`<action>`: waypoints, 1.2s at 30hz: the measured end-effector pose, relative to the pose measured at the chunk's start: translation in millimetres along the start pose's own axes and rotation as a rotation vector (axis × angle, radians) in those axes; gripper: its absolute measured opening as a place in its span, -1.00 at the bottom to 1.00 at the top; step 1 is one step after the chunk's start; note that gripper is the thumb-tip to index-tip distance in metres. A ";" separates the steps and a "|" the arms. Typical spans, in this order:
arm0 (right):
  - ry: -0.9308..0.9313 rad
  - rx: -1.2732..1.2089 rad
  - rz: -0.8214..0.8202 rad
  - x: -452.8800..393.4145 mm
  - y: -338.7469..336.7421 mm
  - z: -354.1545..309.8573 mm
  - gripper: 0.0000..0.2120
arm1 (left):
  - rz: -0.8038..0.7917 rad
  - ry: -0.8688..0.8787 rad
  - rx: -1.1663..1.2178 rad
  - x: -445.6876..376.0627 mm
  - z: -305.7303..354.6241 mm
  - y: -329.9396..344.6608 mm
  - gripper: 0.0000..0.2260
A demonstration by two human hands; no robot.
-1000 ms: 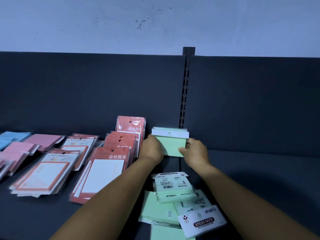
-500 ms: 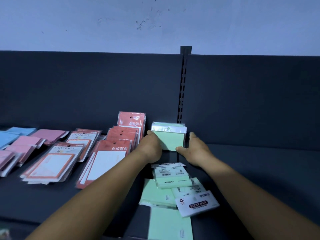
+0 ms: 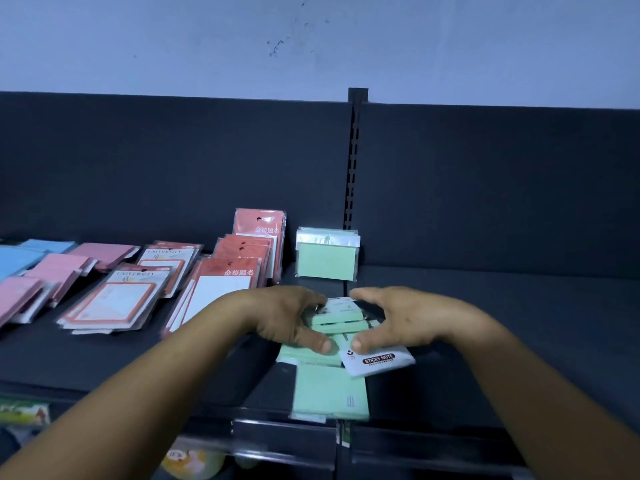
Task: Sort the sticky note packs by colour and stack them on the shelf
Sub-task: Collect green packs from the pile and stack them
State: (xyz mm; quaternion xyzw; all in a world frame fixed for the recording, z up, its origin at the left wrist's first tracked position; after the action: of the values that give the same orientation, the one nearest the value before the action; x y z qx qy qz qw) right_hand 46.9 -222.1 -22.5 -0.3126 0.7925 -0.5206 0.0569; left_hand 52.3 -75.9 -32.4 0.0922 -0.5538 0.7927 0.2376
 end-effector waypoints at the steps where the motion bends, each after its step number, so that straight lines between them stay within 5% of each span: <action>1: 0.000 0.010 -0.046 5.3 3.6 -0.7 -0.08 | 0.025 0.001 -0.005 -0.9 0.8 -0.2 -0.30; 10: -0.005 -0.015 -0.003 13.9 15.7 10.1 0.06 | 0.299 0.062 -0.015 -9.6 1.0 -12.4 -0.69; 13: -0.026 -0.101 0.062 10.1 12.9 17.2 0.01 | 0.397 0.072 0.112 -12.3 -0.7 -19.3 -0.70; 18: -0.044 -0.162 0.047 10.1 19.8 20.1 0.23 | 0.523 0.035 0.318 -24.7 -20.9 -29.5 -0.71; 28: -0.118 0.042 0.013 8.5 12.2 23.2 -0.59 | 0.442 0.024 0.507 -37.5 -32.1 -24.3 -0.71; 36: -0.107 -0.129 0.540 -25.7 -21.0 20.2 -0.97 | 0.391 0.097 0.732 -37.3 -28.2 -24.6 -0.81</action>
State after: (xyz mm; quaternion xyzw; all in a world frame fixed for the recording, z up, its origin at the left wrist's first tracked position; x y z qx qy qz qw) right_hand 85.0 -229.3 -19.5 -0.1202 0.8745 -0.4177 0.2150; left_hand 99.8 -53.5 -37.5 0.0262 -0.2306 0.9708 0.0601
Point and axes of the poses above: each hand's wrist, its own x-axis away from the middle knuckle, its own y-axis out of the palm, z = x × y, the point moved 7 cm from there along -x, towards the middle knuckle, and after that the axes turned 11 degrees about -y, right-handed, at the moved point
